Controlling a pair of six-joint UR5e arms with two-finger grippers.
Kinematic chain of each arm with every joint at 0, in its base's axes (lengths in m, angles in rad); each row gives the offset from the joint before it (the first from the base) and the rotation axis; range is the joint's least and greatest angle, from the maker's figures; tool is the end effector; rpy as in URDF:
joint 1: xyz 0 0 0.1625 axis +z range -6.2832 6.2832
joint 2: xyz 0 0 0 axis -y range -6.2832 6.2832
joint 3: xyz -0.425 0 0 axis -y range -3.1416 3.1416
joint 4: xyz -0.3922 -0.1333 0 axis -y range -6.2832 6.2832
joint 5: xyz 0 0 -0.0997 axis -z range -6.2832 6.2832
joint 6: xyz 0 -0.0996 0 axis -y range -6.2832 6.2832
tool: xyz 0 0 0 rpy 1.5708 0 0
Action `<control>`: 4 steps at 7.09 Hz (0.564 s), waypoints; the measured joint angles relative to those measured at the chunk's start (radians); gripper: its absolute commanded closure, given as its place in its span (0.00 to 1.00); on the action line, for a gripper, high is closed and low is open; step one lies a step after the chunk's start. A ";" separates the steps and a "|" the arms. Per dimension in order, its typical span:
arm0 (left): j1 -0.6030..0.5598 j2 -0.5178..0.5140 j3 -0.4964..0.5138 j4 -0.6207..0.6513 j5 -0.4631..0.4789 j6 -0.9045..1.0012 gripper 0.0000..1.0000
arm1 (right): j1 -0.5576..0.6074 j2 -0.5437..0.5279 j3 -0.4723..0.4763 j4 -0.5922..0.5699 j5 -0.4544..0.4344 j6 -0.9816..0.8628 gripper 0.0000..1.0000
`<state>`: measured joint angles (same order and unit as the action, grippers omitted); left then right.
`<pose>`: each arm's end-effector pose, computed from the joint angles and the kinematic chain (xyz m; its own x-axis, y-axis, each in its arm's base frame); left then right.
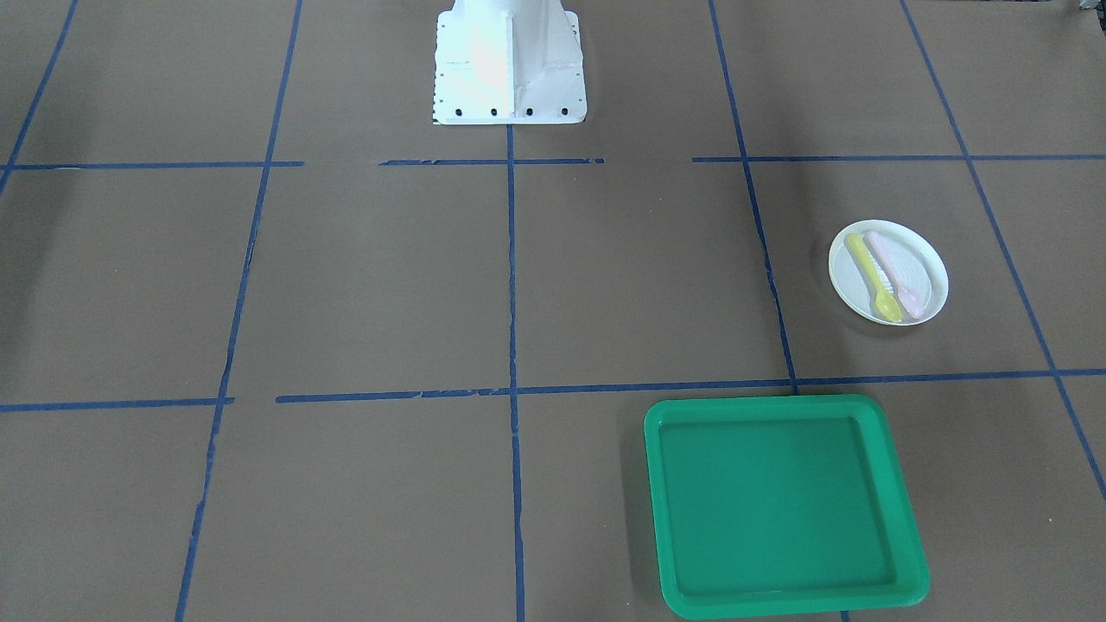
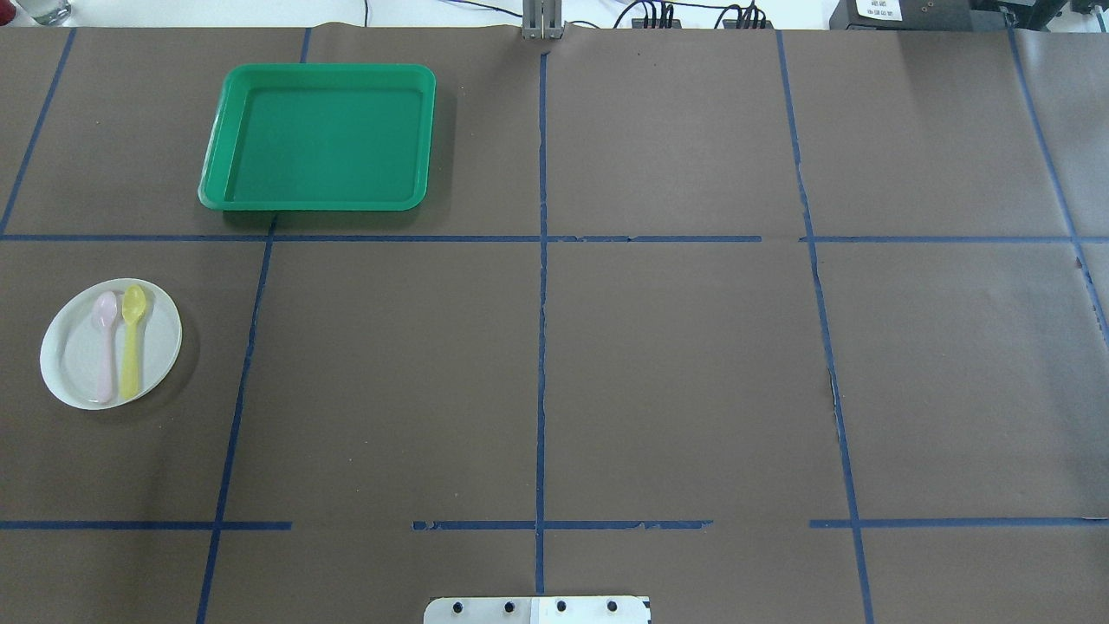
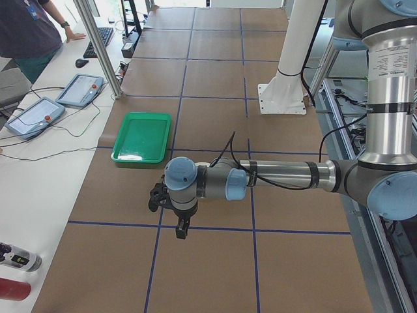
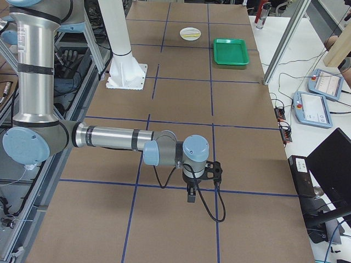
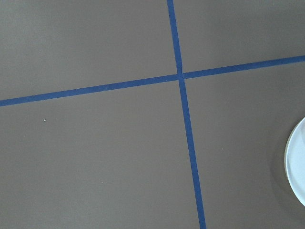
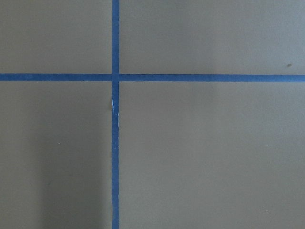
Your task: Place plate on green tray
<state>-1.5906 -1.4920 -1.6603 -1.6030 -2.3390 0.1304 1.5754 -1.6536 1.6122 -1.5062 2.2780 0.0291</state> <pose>-0.0732 -0.4600 0.6493 0.7161 0.1453 -0.6827 -0.0740 0.9884 0.1328 0.0707 -0.4578 0.6757 0.7598 0.0175 0.6499 -0.0267 0.9996 0.0043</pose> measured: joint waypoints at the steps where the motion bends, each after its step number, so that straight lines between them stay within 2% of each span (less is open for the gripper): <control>1: 0.000 0.000 0.004 -0.001 0.000 0.002 0.00 | 0.000 0.000 0.000 0.000 0.000 0.000 0.00; 4: 0.002 -0.016 0.011 -0.042 -0.001 0.002 0.00 | 0.000 0.000 -0.001 0.000 0.000 0.000 0.00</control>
<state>-1.5883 -1.5081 -1.6497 -1.6453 -2.3404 0.1328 1.5754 -1.6536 1.6116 -1.5064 2.2780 0.0291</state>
